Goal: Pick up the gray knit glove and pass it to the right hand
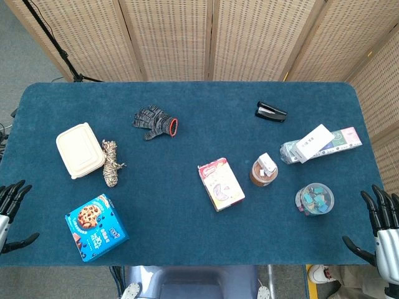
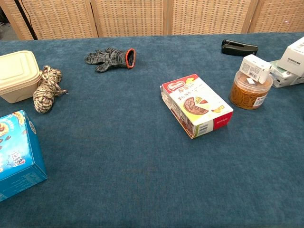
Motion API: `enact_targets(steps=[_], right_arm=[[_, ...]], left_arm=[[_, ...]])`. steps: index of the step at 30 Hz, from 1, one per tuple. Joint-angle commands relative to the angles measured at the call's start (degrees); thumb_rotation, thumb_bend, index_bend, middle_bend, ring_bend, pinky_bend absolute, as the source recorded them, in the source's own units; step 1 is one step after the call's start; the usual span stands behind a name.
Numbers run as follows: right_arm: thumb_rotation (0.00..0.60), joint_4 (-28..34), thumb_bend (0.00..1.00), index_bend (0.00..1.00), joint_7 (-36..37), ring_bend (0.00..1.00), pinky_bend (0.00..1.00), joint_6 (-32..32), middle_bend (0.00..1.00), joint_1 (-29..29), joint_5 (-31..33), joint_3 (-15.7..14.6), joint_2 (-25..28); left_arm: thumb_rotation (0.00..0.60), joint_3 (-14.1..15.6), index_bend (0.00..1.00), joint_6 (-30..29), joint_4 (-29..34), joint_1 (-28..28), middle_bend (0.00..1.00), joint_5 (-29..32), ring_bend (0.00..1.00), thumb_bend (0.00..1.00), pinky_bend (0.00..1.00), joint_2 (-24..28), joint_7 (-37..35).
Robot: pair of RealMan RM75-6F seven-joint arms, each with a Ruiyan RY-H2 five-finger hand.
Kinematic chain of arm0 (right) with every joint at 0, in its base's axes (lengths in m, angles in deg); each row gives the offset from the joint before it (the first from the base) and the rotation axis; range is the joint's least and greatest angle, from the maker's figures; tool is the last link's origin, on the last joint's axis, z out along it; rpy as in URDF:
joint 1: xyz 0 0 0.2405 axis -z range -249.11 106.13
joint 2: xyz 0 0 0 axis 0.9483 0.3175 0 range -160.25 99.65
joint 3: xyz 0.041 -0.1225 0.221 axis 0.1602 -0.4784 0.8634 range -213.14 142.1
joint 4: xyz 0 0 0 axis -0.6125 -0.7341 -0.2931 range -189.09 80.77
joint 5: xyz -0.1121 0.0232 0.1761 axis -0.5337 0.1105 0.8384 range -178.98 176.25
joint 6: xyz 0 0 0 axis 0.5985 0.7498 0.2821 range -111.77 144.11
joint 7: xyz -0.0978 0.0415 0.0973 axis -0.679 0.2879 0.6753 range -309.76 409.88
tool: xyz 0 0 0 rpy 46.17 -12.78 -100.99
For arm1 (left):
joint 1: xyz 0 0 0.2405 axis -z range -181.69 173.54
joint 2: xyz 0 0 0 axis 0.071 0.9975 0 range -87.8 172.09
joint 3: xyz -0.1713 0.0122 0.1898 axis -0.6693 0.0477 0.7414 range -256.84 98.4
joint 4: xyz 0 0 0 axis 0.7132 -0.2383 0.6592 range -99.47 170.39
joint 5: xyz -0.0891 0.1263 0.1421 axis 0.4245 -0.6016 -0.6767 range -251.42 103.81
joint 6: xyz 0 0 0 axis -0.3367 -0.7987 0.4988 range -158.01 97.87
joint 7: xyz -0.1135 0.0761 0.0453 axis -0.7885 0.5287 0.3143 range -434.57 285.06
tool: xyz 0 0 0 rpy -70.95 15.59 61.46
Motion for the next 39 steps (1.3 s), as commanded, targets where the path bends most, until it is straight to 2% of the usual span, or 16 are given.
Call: enact_targets(steps=[1,6,10,16,21,24,26,28,32,39], right_arm=[[0.600,-0.02,0.00,0.00,0.05,0.00,0.00,0.01,0.00,0.01,-0.03,-0.01,0.04],[0.600,-0.03,0.00,0.00,0.08,0.00,0.00,-0.08,0.00,-0.02,-0.18,-0.08,0.13],[0.600,-0.08,0.00,0.00,0.17,0.00,0.00,-0.53,0.00,-0.21,0.35,0.08,0.13],[0.600,-0.23,0.00,0.00,-0.61,0.00,0.00,-2.35,0.00,-0.92,3.18,0.95,-0.17],[0.600,-0.12,0.00,0.00,-1.22,0.00,0.00,-3.31,0.00,-1.46,5.39,1.88,-0.51],[0.600,-0.12,0.00,0.00,-1.92,0.00,0.00,-3.61,0.00,-1.55,6.54,2.23,-0.74],[0.600,-0.32,0.00,0.00,-2.33,0.00,0.00,-3.91,0.00,-1.62,7.52,2.52,-0.92],[0.600,-0.58,0.00,0.00,-2.27,0.00,0.00,-4.36,0.00,-1.79,8.52,2.83,-0.96],[0.600,-1.68,0.00,0.00,-2.15,0.00,0.00,-5.45,0.00,-2.32,11.70,4.09,-1.27],[0.600,-3.64,0.00,0.00,-2.35,0.00,0.00,-7.39,0.00,-3.16,15.87,5.44,-1.97]], left_arm=[[0.600,0.03,0.00,0.09,0.07,0.01,0.00,0.04,0.00,0.00,0.00,0.00,0.17],[0.600,-0.17,0.00,0.56,0.05,0.34,0.00,0.30,0.00,0.00,0.00,-0.11,0.30],[0.600,-1.35,0.00,4.50,0.57,3.02,0.00,1.90,0.00,0.00,0.00,0.10,-1.17],[0.600,-4.12,0.00,16.47,3.62,12.43,0.00,2.61,0.00,0.00,0.00,3.68,-7.56],[0.600,-7.44,0.00,28.25,5.39,21.22,0.00,6.08,0.00,0.00,0.00,6.44,-11.93],[0.600,-10.50,0.00,38.82,4.13,29.06,0.00,9.82,0.00,0.00,0.00,6.30,-14.89],[0.600,-12.25,0.00,44.14,1.64,33.34,0.00,12.35,0.00,0.00,0.00,4.66,-15.64],[0.600,-13.62,0.00,47.04,-1.00,36.18,0.00,14.68,0.00,0.00,0.00,2.35,-15.63],[0.600,-15.87,0.00,53.37,-9.14,42.47,0.00,19.05,0.00,0.00,0.00,-4.77,-16.34],[0.600,-17.50,0.00,63.73,-22.51,51.09,0.00,21.61,0.00,0.00,0.00,-15.32,-21.79]])
